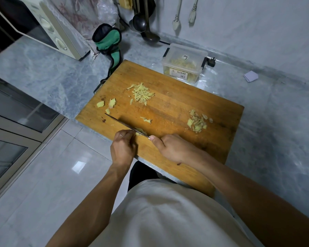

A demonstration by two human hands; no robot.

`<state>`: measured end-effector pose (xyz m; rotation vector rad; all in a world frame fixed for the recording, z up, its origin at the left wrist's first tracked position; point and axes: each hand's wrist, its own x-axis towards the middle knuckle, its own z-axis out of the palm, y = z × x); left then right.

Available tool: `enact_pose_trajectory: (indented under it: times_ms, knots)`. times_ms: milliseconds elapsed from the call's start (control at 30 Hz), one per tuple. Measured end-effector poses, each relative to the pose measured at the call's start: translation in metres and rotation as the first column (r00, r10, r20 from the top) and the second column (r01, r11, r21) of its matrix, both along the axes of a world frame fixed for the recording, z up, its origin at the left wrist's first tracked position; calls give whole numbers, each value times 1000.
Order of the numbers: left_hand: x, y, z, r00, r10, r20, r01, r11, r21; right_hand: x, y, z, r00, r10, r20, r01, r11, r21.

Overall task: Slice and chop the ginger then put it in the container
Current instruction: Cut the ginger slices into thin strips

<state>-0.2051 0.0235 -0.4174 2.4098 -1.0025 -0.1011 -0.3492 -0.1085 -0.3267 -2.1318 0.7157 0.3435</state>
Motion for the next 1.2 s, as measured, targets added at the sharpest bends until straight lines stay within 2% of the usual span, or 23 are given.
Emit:
enact_pose_trajectory:
  times_ms: [400, 900, 1100, 1200]
  knots:
    - [0, -2, -6, 994, 68, -87, -76, 992, -99, 0, 0, 3, 1000, 15, 9, -14, 1000, -19]
    - [-1, -4, 0, 994, 73, -76, -72, 997, 15, 5, 10, -7, 1000, 10, 12, -9, 999, -50]
    - [-3, -7, 7, 990, 134, -44, -130, 988, 78, 5, 21, -12, 997, 70, 19, -66, 986, -156]
    - [-6, -8, 13, 991, 133, -32, -130, 988, 82, 9, 17, -7, 998, 63, 13, -61, 988, -140]
